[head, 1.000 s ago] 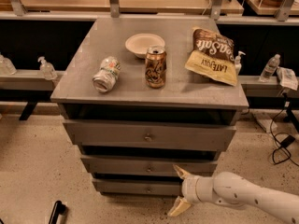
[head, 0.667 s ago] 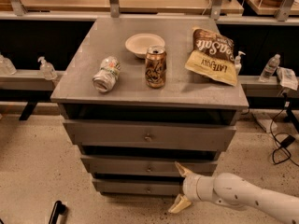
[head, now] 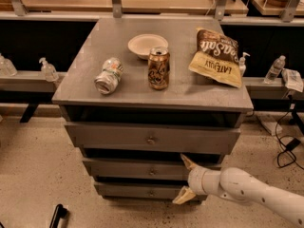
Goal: Open middle drawer
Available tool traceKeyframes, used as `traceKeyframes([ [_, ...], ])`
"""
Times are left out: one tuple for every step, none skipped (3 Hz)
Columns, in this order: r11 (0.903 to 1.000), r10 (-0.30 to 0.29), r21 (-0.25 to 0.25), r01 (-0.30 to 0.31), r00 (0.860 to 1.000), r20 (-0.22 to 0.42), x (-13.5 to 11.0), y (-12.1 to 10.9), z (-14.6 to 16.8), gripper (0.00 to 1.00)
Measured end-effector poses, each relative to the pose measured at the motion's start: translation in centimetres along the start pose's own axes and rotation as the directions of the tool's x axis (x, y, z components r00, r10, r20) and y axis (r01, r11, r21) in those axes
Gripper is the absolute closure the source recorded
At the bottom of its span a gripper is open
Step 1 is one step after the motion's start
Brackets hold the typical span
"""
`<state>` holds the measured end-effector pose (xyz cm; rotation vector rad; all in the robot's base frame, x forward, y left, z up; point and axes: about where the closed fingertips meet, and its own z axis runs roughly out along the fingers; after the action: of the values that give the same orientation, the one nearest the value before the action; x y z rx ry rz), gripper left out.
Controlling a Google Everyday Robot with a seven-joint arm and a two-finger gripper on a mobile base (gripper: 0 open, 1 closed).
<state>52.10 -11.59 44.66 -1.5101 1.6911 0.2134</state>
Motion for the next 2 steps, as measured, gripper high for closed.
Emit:
traceKeyframes([
  [0.9999, -0.011, 0.005, 0.011, 0.999, -0.036, 0.3, -1.9, 0.8, 0.00],
  [0.9995, -0.031, -0.005, 0.031, 0.995, -0.092, 1.4, -2.7, 2.7, 0.00],
])
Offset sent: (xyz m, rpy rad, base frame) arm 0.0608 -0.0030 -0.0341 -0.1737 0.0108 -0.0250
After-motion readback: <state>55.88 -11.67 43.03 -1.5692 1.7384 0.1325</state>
